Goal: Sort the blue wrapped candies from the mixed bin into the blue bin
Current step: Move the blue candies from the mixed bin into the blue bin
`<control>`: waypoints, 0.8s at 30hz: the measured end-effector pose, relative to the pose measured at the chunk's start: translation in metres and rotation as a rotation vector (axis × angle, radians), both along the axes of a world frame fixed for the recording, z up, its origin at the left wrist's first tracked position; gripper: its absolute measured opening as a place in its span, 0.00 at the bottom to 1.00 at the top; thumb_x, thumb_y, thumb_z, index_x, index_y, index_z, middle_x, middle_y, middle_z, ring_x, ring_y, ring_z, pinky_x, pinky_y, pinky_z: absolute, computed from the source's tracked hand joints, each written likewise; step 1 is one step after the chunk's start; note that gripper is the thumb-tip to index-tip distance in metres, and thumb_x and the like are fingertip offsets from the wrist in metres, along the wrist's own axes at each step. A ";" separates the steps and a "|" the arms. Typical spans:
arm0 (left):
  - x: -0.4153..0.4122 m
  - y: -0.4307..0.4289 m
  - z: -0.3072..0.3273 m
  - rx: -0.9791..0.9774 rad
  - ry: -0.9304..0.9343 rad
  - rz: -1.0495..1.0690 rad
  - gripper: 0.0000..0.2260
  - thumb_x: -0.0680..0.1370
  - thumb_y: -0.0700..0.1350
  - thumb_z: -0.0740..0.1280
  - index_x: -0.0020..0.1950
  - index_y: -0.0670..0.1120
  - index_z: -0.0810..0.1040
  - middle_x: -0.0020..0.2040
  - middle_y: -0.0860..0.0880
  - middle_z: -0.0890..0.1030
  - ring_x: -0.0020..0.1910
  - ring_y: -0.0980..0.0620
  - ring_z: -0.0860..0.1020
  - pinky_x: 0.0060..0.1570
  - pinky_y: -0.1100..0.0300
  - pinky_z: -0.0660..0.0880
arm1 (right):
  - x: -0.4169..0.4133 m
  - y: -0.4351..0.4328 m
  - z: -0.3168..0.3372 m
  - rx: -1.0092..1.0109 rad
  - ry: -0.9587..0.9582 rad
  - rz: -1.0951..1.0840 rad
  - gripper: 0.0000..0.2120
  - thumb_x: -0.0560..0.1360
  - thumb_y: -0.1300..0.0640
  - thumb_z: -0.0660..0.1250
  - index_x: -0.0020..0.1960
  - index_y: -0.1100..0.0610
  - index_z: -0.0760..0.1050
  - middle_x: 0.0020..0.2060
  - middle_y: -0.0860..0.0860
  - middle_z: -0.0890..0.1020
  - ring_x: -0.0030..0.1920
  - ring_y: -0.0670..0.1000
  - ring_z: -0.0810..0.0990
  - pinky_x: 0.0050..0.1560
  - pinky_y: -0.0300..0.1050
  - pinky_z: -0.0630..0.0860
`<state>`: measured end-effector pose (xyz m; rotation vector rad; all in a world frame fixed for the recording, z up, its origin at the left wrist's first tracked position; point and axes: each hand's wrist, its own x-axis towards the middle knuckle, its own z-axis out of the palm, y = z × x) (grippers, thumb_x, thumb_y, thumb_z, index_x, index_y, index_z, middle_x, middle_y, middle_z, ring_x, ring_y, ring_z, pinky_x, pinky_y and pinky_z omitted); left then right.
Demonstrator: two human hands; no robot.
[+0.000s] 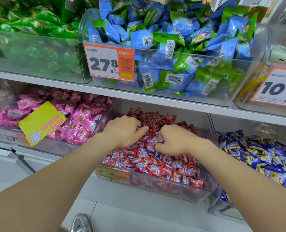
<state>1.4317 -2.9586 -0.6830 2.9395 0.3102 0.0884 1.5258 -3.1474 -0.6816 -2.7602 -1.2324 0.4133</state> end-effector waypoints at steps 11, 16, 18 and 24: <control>0.006 -0.016 -0.015 -0.208 0.125 -0.240 0.09 0.73 0.62 0.77 0.43 0.57 0.86 0.41 0.59 0.84 0.44 0.56 0.81 0.48 0.52 0.79 | 0.002 -0.007 -0.004 -0.164 -0.075 0.085 0.16 0.76 0.43 0.73 0.43 0.54 0.73 0.36 0.50 0.78 0.37 0.54 0.78 0.39 0.52 0.79; 0.015 -0.046 -0.020 0.114 0.220 -0.245 0.20 0.73 0.60 0.78 0.62 0.56 0.83 0.56 0.51 0.82 0.58 0.46 0.80 0.43 0.54 0.71 | 0.006 -0.026 0.007 -0.173 -0.057 0.033 0.23 0.82 0.43 0.66 0.36 0.56 0.66 0.30 0.52 0.72 0.31 0.54 0.69 0.33 0.51 0.68; 0.017 -0.050 -0.021 0.166 0.243 -0.233 0.20 0.75 0.54 0.77 0.66 0.57 0.81 0.58 0.50 0.81 0.58 0.46 0.80 0.41 0.54 0.71 | 0.007 -0.031 0.010 -0.140 -0.052 0.035 0.23 0.83 0.42 0.63 0.37 0.56 0.66 0.32 0.53 0.73 0.33 0.55 0.71 0.38 0.56 0.74; 0.017 -0.042 -0.026 0.124 0.172 -0.219 0.09 0.79 0.53 0.72 0.59 0.59 0.84 0.59 0.50 0.82 0.56 0.45 0.81 0.43 0.53 0.73 | 0.005 -0.040 0.012 0.113 0.044 0.036 0.09 0.82 0.46 0.66 0.49 0.49 0.70 0.43 0.51 0.80 0.37 0.52 0.77 0.42 0.54 0.76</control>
